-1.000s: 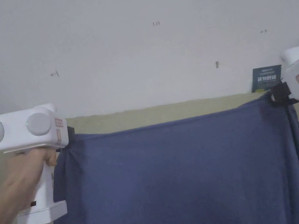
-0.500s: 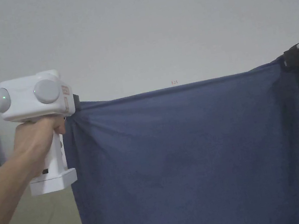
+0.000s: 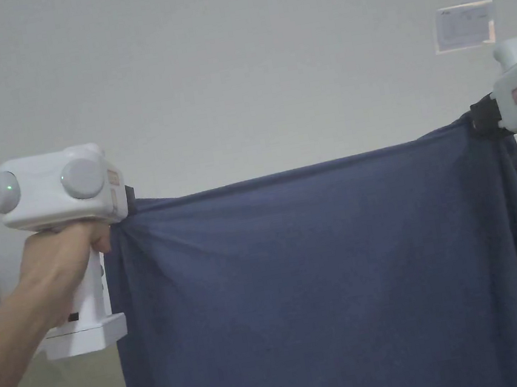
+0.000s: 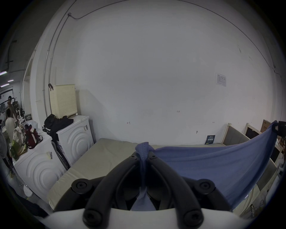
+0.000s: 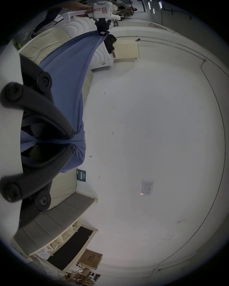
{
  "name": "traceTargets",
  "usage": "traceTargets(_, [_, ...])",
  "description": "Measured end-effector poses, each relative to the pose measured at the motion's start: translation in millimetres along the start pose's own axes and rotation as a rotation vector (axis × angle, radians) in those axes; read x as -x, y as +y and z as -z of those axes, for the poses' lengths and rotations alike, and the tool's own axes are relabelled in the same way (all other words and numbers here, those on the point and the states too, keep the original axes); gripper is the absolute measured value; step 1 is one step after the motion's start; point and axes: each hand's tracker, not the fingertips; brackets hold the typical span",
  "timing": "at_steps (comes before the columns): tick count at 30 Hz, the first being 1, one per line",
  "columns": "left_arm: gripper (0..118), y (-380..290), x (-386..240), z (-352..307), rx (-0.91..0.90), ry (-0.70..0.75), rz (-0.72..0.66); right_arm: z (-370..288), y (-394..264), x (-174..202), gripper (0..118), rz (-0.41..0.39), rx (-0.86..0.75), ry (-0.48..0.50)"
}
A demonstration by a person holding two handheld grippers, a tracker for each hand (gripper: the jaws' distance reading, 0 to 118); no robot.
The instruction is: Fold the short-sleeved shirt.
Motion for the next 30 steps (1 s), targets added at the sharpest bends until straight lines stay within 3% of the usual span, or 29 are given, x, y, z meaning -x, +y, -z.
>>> traceTargets(16, [6, 18, -21, 46, -0.014, 0.046, 0.009, 57, 24, 0, 5, -0.026, -0.018, -0.032])
traceTargets(30, [6, 43, -45, 159, -0.012, 0.084, 0.017, 175, 65, -5, 5, -0.050, -0.031, -0.062])
